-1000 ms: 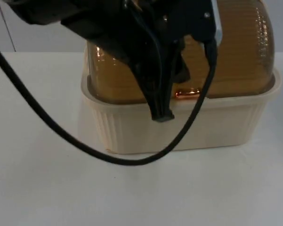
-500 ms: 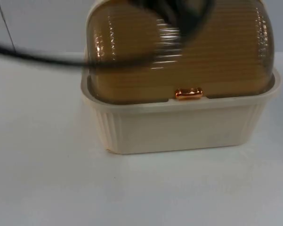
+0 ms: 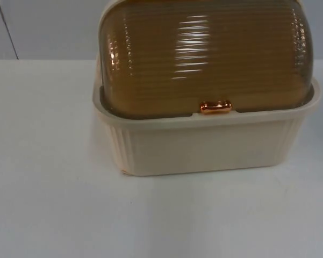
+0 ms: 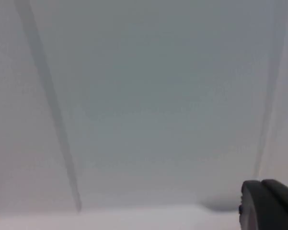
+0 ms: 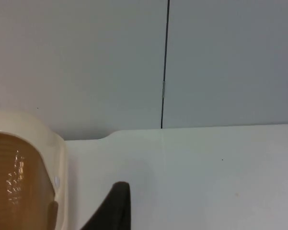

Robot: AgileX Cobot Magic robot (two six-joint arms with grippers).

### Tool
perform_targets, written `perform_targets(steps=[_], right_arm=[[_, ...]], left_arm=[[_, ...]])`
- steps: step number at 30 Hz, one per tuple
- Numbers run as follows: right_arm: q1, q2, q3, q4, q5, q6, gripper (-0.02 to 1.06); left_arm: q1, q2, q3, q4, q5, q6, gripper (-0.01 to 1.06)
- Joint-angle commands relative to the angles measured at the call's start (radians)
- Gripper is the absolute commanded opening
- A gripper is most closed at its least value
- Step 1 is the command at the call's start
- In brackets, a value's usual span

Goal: Open the box lid with the left hand, place the block into the box with the right hand, then close the box lid with the left hand.

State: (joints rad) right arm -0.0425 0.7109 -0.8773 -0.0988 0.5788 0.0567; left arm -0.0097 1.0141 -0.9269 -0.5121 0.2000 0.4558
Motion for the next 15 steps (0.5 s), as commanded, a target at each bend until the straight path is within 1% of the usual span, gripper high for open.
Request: perform_targets(steps=[1, 4, 14, 15], right_arm=[[-0.004, -0.007, 0.001, 0.000, -0.014, 0.007, 1.04], [-0.004, -0.007, 0.001, 0.000, -0.035, 0.007, 1.04], [-0.004, -0.007, 0.001, 0.000, -0.026, 0.007, 1.04], [-0.004, -0.007, 0.001, 0.000, -0.026, 0.007, 1.04]], left_arm=[[0.059, 0.003, 0.036, -0.018, 0.082, -0.045, 0.00], [0.046, 0.011, 0.059, -0.020, 0.081, -0.045, 0.00], [0.034, -0.002, 0.059, 0.007, 0.046, -0.034, 0.00], [0.034, -0.002, 0.059, 0.014, 0.041, -0.027, 0.04]])
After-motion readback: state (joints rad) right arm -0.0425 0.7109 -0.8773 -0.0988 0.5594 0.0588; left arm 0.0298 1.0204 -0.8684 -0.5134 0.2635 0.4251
